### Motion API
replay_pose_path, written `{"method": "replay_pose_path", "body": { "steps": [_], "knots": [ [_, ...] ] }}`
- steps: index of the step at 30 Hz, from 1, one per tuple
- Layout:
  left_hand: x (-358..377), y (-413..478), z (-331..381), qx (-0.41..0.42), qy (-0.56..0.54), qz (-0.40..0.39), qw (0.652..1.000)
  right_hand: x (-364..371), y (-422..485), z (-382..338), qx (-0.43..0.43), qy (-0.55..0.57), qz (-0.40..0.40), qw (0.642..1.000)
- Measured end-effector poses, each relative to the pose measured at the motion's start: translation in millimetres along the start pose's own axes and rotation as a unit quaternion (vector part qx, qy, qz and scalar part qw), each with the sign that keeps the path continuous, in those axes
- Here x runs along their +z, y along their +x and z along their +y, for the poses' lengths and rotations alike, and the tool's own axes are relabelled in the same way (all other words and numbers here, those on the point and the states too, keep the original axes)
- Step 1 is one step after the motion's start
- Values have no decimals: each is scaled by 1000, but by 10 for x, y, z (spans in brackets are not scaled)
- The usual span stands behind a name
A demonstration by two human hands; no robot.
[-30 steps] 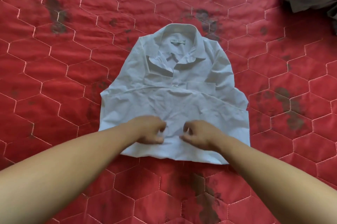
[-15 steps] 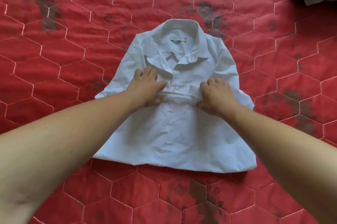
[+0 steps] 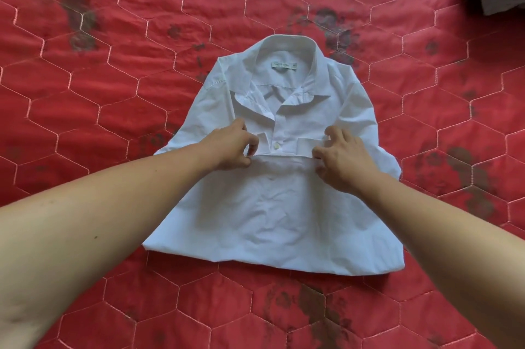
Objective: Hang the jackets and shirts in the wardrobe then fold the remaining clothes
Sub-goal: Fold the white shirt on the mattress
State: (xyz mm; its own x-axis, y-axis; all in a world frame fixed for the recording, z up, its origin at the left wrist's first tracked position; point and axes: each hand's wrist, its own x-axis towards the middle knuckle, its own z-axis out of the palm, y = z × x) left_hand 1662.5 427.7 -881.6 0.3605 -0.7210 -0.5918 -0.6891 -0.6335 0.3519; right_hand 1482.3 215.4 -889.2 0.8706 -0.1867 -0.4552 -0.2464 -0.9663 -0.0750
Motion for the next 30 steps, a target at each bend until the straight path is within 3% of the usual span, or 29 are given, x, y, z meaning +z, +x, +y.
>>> {"method": "replay_pose_path", "body": {
  "steps": [7,10,14,16,18,20,22,24,27,30],
  "knots": [
    [-40,-33,-104,11,-59,39,997,-113,77,-11,14,41,-21,999],
    [-219,-74,-124,4,-63,67,996,-236,54,-27,-37,99,65,992],
    [-758,-15,-128,43,-29,115,992,-715,170,81,-69,76,165,981],
    [-1062,97,-138,64,10,179,982,-1002,361,163,-63,58,215,973],
    [-1303,270,-155,31,68,256,964,-1209,609,229,-19,16,235,972],
    [-1367,391,-181,-57,112,258,958,-1292,805,227,74,-9,198,977],
    [-1194,362,-177,-93,120,217,964,-1216,809,116,120,14,157,980],
    [-747,233,-146,-76,113,163,977,-878,635,-43,87,29,94,991],
    [127,-101,-90,-31,140,57,988,-191,172,-330,20,12,-86,996],
    [806,-316,-152,21,194,43,980,310,-122,-467,-11,-27,-134,990]
  ]
}}
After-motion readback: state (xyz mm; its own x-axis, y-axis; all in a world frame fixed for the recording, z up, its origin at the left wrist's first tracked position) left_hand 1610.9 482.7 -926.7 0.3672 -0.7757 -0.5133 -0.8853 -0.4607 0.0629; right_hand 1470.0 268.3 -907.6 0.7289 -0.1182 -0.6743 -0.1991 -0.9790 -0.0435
